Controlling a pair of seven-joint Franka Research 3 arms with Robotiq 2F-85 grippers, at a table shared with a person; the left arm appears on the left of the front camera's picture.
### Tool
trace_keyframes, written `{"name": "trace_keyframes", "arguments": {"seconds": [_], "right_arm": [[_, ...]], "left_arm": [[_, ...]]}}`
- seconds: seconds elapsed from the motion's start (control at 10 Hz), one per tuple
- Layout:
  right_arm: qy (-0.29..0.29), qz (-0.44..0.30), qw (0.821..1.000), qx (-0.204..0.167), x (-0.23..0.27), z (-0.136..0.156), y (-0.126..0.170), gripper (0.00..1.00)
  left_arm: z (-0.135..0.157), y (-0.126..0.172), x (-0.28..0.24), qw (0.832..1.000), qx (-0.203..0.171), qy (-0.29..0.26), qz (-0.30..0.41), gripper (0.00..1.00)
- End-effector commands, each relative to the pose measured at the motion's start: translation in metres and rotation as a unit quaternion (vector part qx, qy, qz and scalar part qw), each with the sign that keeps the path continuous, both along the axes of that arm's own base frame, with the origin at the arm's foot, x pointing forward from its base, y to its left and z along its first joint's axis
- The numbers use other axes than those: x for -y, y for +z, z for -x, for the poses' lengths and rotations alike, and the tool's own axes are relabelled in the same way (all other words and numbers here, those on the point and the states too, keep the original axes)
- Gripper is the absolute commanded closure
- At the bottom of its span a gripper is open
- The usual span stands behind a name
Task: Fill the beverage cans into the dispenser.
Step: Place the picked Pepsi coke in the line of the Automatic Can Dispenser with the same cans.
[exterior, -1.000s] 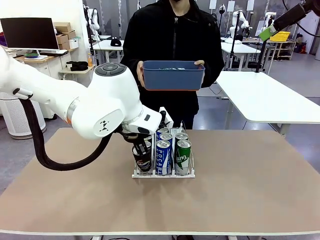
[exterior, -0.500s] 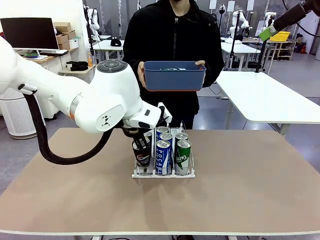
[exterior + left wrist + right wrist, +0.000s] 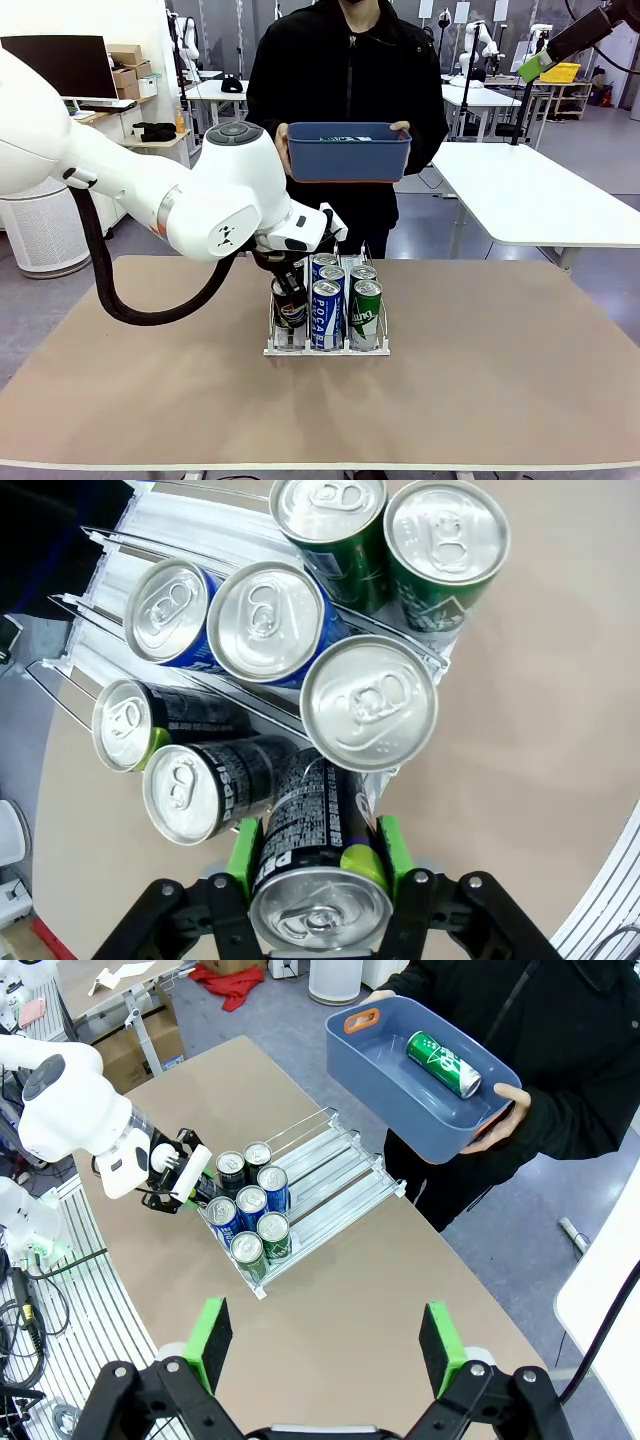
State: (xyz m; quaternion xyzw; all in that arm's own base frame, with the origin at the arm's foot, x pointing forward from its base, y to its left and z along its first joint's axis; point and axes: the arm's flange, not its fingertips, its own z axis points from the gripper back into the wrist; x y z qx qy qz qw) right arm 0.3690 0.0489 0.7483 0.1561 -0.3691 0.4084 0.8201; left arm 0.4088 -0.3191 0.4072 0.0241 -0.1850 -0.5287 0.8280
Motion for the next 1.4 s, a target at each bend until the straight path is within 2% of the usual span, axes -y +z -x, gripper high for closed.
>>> {"name": "trace_keyframes", "arguments": {"seconds": [0.0,0.2,0.4,0.5,0.6,0.8,1.1,1.2,1.3], "right_arm": [[0.002,-0.004,1.000,0.000,0.000,-0.001,0.000,0.00],[0.002,-0.004,1.000,0.000,0.000,-0.001,0.000,0.00],[0.002,-0.004,1.000,0.000,0.000,-0.001,0.000,0.00],[0.002,-0.004,1.000,0.000,0.000,-0.001,0.000,0.00],[0.002,-0.004,1.000,0.000,0.000,-0.001,0.000,0.00],[0.002,-0.004,1.000,0.000,0.000,-0.001,0.000,0.00],[0.002,-0.004,1.000,0.000,0.000,-0.001,0.000,0.00],[0.002,-0.004,1.000,0.000,0.000,-0.001,0.000,0.00],[0.002,-0.004,1.000,0.000,0.000,-0.001,0.000,0.00]], "left_arm": [[-0.015,-0.006,-0.002,1.000,0.008,0.018,-0.010,0.42],[-0.016,-0.015,-0.003,1.000,-0.012,0.020,-0.012,0.42],[-0.014,-0.016,-0.003,0.999,-0.053,0.004,-0.014,0.42],[-0.006,-0.022,0.000,1.000,-0.026,0.005,-0.010,0.42],[-0.006,-0.022,0.000,1.000,-0.026,0.005,-0.010,0.42],[-0.005,-0.018,0.002,0.998,-0.059,0.000,-0.010,0.42],[-0.018,-0.018,-0.003,0.998,-0.059,0.006,-0.015,0.42],[-0.019,-0.016,-0.003,0.998,-0.067,0.008,-0.018,0.23],[-0.018,-0.015,-0.002,0.998,-0.066,0.011,-0.016,0.23]]}}
